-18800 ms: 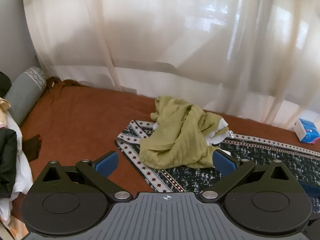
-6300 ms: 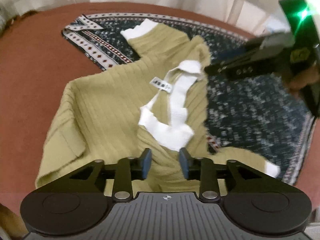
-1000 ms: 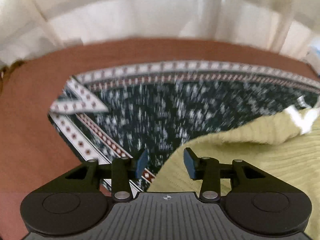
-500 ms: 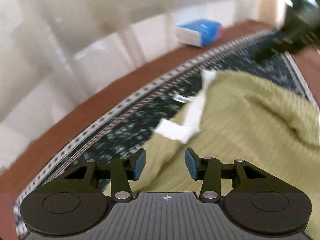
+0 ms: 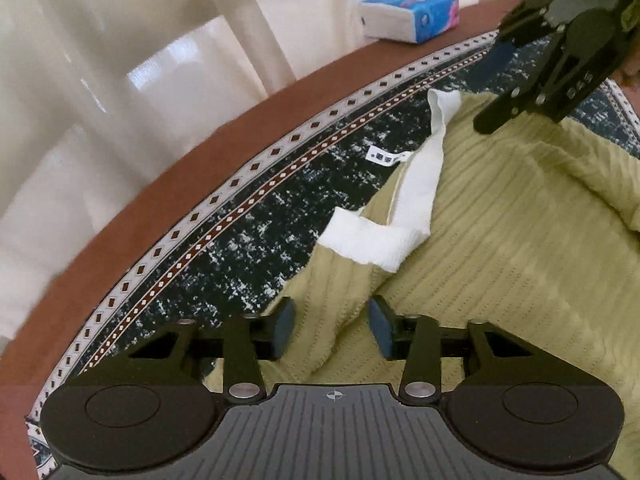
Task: Fold clothes
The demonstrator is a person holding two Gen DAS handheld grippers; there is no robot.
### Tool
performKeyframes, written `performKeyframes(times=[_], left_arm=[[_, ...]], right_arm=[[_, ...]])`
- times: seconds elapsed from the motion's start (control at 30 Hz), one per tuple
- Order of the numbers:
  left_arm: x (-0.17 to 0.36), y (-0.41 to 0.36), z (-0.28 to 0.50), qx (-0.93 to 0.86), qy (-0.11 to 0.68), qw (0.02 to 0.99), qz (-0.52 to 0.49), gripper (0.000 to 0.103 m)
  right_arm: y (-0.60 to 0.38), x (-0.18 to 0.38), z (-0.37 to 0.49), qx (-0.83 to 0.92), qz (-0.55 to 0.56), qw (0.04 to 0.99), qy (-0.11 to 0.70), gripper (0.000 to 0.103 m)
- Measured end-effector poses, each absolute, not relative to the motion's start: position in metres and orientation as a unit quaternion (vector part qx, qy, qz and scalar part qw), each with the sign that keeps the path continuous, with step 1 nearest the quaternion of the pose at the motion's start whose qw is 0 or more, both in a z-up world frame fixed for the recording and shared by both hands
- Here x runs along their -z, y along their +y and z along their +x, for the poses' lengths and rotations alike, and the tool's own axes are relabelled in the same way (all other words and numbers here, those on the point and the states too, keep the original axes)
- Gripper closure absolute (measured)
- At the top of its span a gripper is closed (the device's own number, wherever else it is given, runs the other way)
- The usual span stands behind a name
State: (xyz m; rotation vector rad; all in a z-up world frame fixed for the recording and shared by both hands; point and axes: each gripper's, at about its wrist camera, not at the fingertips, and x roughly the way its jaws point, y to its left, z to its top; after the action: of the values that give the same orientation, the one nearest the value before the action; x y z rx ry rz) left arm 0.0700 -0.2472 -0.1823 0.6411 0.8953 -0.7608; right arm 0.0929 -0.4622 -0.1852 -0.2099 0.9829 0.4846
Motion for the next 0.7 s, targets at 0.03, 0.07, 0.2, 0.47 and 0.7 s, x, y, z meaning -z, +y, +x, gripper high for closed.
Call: performKeyframes(times=[0.03, 0.07, 0.2, 0.47, 0.7], left_arm=[[0.181, -0.245, 0.073, 0.352, 0.417, 0.788, 0.285, 0.097], [0.180, -0.243, 0.078, 0.346, 0.420, 0.795, 0.269, 0.098], [0.173, -0.230, 0.099, 0.309, 0.429, 0.829, 0.180, 0.103], [0.178, -0.227, 0.140, 0.237, 0.436, 0.864, 0.079, 0.103], [0.198, -0.238, 0.150, 0.202, 0.442, 0.871, 0.077, 0.087]], right_arm=[[-0.462, 0.188, 0.095, -0.234, -0.101, 0.848, 0.464, 0.037], [-0.462, 0.190, 0.096, -0.238, -0.102, 0.848, 0.462, 0.037], [-0.462, 0.198, 0.101, -0.251, -0.096, 0.844, 0.464, 0.047], [-0.480, 0.194, 0.107, -0.212, -0.009, 0.874, 0.436, 0.094], [-0.475, 0.213, 0.119, -0.172, -0.004, 0.882, 0.439, 0.087]])
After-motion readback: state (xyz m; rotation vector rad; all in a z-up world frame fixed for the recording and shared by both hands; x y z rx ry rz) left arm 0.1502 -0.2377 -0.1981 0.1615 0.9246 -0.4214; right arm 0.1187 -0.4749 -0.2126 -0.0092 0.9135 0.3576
